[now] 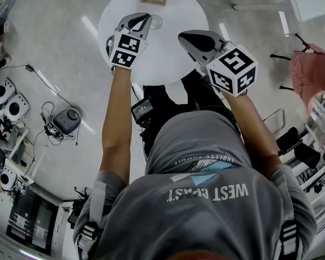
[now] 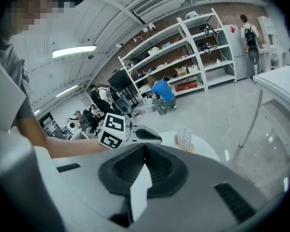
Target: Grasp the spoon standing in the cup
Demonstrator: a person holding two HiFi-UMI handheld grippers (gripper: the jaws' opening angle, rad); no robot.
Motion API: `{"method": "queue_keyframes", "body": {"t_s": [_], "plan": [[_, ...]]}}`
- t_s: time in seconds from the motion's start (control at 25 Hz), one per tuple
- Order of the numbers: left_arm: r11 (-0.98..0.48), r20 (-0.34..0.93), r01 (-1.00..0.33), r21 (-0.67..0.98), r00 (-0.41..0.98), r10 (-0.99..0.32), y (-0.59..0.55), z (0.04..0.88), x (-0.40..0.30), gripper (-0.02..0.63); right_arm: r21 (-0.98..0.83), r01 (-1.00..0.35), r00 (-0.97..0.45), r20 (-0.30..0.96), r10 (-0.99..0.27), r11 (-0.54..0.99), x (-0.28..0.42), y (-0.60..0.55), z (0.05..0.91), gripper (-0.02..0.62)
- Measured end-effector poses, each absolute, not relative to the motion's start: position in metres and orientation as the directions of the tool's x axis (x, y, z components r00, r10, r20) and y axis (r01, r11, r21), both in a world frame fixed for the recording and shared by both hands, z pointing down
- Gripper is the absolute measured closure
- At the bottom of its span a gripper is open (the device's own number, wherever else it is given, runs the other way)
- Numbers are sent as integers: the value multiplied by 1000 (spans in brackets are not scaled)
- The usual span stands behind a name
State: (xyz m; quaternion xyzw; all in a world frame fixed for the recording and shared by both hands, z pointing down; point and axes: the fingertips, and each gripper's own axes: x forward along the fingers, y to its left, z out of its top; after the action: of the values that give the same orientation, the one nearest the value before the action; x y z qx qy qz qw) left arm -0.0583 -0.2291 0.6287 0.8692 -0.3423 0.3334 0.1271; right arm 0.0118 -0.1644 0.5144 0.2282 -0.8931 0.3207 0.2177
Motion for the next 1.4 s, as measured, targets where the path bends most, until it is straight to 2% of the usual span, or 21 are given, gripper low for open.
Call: {"method": "queue_keyframes", "body": {"t_s": [0.56, 1.4], "plan": [[-714, 573, -700, -26, 575, -584, -217, 558, -78, 598, -433, -548, -810, 490, -322, 716, 1, -165, 479, 594], [-687, 382, -712, -147, 599, -703, -142, 390, -107, 598, -311, -539, -828, 365, -425, 783, 1, -150, 394, 594]]}}
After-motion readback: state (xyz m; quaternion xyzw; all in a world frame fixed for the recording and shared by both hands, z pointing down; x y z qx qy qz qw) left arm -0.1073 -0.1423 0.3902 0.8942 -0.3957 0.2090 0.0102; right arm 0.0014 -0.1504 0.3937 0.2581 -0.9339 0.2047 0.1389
